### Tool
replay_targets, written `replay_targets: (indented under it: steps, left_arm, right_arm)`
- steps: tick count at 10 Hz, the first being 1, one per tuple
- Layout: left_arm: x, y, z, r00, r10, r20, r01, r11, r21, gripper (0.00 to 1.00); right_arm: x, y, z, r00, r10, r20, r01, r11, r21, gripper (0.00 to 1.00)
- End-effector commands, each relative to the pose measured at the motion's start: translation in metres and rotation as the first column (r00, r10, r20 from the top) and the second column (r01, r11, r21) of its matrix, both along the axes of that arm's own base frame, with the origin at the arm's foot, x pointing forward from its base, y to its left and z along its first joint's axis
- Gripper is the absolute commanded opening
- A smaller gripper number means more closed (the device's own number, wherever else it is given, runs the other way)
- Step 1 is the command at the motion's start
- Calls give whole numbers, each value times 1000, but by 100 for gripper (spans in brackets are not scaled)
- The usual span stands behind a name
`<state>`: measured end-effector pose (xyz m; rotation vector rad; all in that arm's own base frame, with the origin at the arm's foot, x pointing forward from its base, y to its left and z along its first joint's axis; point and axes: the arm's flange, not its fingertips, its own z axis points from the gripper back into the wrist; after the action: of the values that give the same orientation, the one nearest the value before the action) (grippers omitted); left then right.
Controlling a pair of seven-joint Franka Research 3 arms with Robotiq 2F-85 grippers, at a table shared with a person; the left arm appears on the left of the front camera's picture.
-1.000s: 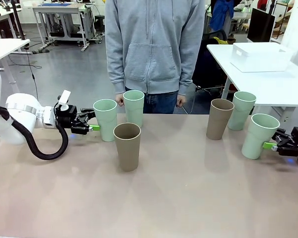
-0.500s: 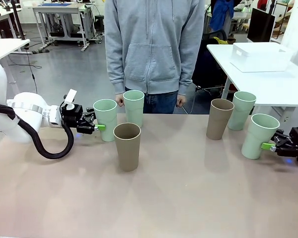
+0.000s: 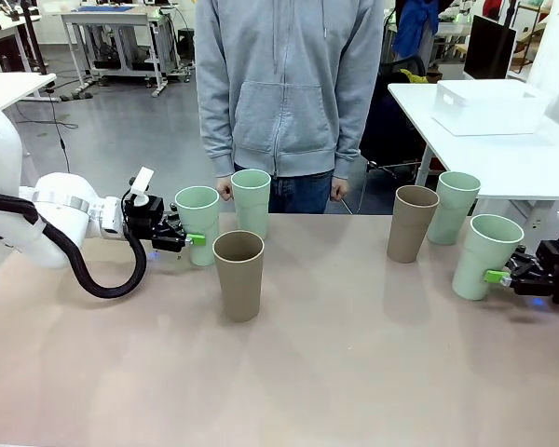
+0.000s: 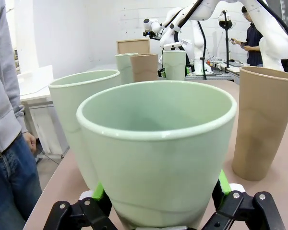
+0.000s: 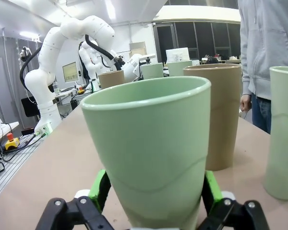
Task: Stack the cups and store them in the basket.
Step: Pick up two Reusable plastic cups , one in each hand.
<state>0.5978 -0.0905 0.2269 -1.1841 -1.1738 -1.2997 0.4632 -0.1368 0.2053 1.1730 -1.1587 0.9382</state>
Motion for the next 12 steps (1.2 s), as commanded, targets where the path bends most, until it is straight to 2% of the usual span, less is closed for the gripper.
replay_targets:
  steps: [1,12]
  left_arm:
    - [7,-3,0,999,16,-30,-16,1000,-8,100]
    - [7,-4,-7,997,4,-83,-6,1000,-16,100]
  right_arm:
    - [0,13,6,999,-31,-29,31,1000,3,100]
    - [-2,23,9,998,-19,-61,19,1000,4,100]
